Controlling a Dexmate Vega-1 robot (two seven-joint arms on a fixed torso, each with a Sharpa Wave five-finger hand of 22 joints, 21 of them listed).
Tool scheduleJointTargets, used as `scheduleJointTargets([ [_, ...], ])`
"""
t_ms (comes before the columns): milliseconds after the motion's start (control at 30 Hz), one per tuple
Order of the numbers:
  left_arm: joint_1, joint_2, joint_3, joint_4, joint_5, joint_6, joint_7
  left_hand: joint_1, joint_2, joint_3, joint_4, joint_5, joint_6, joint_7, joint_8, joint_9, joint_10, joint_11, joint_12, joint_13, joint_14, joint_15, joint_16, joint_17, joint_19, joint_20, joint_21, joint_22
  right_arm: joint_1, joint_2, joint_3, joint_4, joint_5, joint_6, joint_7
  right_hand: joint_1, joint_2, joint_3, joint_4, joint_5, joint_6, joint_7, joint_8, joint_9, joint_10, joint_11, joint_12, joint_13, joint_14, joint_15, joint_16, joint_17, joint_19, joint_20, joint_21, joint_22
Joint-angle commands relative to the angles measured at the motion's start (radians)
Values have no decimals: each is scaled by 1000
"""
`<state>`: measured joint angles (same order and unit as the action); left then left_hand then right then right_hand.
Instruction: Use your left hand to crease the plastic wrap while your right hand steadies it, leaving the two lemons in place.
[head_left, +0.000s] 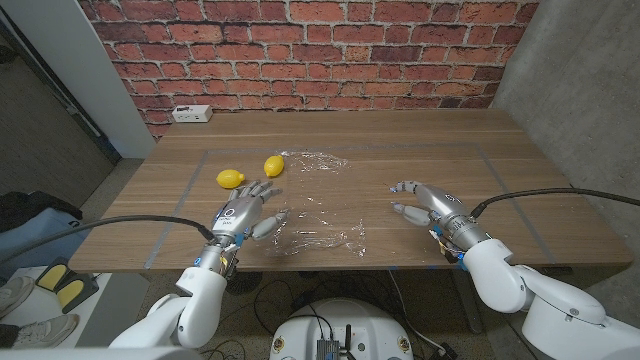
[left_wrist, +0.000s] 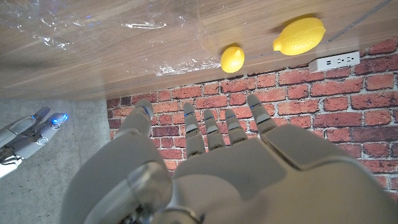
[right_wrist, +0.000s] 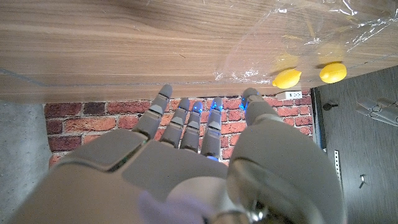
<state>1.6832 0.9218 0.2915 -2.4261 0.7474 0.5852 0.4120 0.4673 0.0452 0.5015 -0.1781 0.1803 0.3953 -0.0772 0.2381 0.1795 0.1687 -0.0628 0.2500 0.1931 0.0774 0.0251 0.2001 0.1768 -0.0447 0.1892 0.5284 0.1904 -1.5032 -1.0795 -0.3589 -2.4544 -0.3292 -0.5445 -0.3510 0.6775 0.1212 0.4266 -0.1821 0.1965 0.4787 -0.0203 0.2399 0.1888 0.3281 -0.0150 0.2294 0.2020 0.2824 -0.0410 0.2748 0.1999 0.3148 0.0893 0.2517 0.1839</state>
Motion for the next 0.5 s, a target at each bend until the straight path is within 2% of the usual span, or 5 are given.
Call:
scheduleJointTargets([
  [33,-26,23,69,-31,137,136,-93,40,-9,7,-9,3,27,-10,11,5,2,-15,-8,5,1,-2,-4,2,13,3,-7,-2,19,-4,-44,-20,-64,-38,28,35,-8,2,-6,-1,30,3,10,5,21,-2,2,2,14,-37,6,5,16,-3,7,3],
  [333,-60,44,127,-41,261,219,-184,168,-63,11,-10,11,148,-45,36,6,25,-36,-9,3,1,-10,-6,2,49,-16,-17,-5,25,1,-69,-33,-106,-70,38,113,-44,-1,-7,-15,91,9,24,9,51,-19,4,2,33,-58,11,7,35,-8,9,4],
  [367,-63,49,131,-43,271,223,-198,178,-69,10,-10,12,155,-57,36,6,25,-41,-10,3,1,-12,-6,2,52,-18,-18,-5,26,1,-70,-34,-104,-74,43,113,-53,-6,-5,-16,95,8,25,9,51,-21,3,3,32,-60,10,8,34,-9,8,4],
  [433,-72,54,142,-45,297,233,-225,195,-82,6,-10,14,164,-69,36,7,16,-46,-16,3,-3,-9,-8,2,56,-19,-21,-5,29,4,-72,-32,-101,-72,48,103,-98,-37,8,-15,100,6,21,11,49,-26,-1,4,30,-62,9,9,33,-14,5,4],
  [500,-82,60,154,-47,328,243,-260,203,-92,2,-10,16,170,-73,36,7,13,-46,-17,3,-7,-8,-9,2,61,-22,-21,-6,33,4,-76,-32,-103,-76,55,98,-108,-47,13,-14,103,3,20,12,47,-29,-3,4,26,-69,7,11,30,-20,3,4],
])
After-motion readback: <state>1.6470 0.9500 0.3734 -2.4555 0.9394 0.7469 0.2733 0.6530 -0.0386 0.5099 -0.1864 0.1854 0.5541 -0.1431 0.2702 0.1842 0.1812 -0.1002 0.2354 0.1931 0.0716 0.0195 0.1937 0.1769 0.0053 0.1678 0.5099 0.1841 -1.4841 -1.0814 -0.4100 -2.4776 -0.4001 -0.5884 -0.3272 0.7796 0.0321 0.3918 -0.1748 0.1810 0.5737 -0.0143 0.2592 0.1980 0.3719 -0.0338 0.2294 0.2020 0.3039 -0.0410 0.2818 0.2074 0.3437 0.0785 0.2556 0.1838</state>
